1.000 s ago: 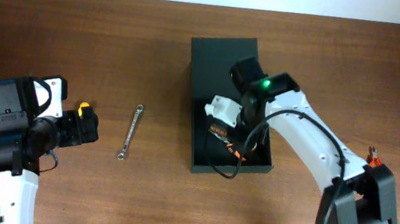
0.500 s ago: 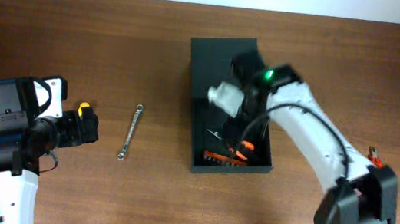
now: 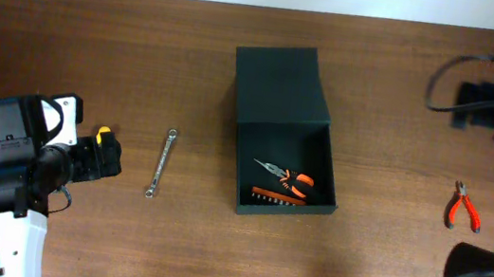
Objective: Pack container
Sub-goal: 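Move the right gripper down onto the red-handled cutters and grasp them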
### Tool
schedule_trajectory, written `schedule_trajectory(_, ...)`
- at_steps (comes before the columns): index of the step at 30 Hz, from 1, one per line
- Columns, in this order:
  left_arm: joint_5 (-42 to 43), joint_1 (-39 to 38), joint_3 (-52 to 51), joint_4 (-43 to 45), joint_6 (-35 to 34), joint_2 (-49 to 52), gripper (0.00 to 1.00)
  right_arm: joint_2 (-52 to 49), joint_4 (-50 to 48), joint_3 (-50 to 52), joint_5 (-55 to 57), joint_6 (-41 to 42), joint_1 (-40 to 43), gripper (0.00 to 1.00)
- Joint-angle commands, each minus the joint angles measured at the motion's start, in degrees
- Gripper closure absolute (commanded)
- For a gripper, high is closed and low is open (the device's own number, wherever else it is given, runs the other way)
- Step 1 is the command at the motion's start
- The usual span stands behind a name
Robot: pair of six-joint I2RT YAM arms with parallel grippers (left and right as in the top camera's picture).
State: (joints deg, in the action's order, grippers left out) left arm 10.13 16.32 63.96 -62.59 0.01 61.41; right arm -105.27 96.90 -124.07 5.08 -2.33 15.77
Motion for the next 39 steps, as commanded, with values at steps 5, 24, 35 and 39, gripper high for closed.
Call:
schedule_trajectory(5, 0.63, 0.35, 1.07, 0.17, 0.92, -0.13, 0.01, 0.5, -4.31, 18.29, -4.35, 0.63, 12.26, 0.01)
schedule_trajectory(24, 1.09, 0.35, 1.07, -0.2, 0.9, -0.13, 0.01, 0.33, -39.41, 54.03, -4.87, -0.83, 13.55, 0.01)
schedule_trajectory(35, 1.09, 0.35, 1.07, -1.14, 0.9, -0.13, 0.01, 0.0, -47.54, 57.13, -4.83, -0.81, 13.55, 0.0)
schedule_trajectory(39, 1.09, 0.35, 1.07, -1.53, 0.9, -0.13, 0.01, -0.22, -48.85, 57.2, -4.42, -0.81, 13.55, 0.01)
